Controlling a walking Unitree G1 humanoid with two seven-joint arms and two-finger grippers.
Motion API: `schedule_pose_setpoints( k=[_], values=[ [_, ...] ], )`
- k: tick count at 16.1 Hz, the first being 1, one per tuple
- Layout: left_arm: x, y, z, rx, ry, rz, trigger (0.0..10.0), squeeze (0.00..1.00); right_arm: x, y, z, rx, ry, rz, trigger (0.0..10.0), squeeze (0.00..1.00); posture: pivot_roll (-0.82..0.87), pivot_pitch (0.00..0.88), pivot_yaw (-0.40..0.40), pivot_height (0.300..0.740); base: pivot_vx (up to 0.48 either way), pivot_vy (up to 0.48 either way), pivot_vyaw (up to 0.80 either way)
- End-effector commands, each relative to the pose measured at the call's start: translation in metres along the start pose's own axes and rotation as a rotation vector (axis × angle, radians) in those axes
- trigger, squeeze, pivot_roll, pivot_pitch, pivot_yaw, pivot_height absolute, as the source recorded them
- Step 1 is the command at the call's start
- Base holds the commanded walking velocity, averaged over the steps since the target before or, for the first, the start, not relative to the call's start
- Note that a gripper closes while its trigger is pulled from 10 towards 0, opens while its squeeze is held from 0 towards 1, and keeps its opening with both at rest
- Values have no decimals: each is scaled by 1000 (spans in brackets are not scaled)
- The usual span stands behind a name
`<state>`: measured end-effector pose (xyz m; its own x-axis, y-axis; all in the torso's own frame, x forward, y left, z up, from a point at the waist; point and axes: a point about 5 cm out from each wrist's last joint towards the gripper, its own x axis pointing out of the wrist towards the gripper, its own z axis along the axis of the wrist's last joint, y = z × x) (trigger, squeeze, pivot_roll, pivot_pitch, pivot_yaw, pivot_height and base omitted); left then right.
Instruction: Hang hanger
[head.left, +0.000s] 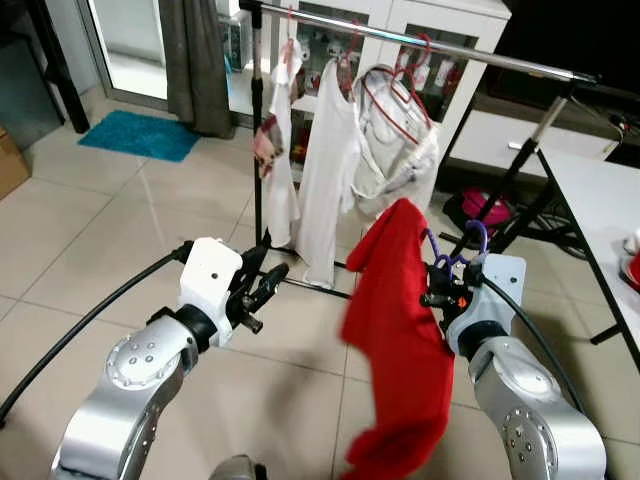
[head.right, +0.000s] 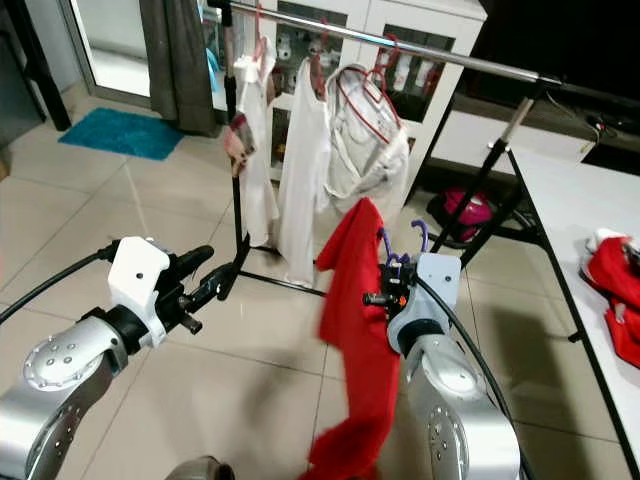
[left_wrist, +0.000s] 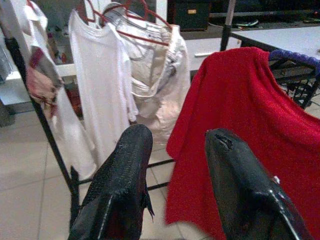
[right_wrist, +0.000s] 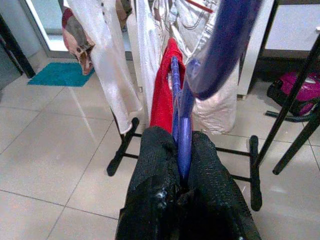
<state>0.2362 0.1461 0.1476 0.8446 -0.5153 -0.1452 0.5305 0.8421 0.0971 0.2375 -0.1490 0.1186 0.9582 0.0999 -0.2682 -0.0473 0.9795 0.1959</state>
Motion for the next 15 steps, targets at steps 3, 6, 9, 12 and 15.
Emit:
schedule_pose_setpoints(
  k=[3,6,9,12,15],
  values=[
    [2,-3,2,7,-12,-18,10000,0,0,-4,12,-17,-43,4,10000,0,80,56,-95,740,0,0,0],
    [10,-3,10,16,-49,-42,10000,0,3,1,21,-53,-62,88,10000,0,76,56,-101,740,0,0,0],
    [29,5,20,36,-80,-50,10000,0,5,11,38,-103,-111,214,10000,0,63,52,-96,740,0,0,0],
    [44,9,30,51,-88,-114,10000,0,5,21,52,-149,-160,342,0,0,46,37,-88,740,0,0,0],
    [64,10,43,6,-131,-162,10000,0,4,32,63,-239,-190,451,0,0,43,29,-95,740,0,0,0]
  ],
)
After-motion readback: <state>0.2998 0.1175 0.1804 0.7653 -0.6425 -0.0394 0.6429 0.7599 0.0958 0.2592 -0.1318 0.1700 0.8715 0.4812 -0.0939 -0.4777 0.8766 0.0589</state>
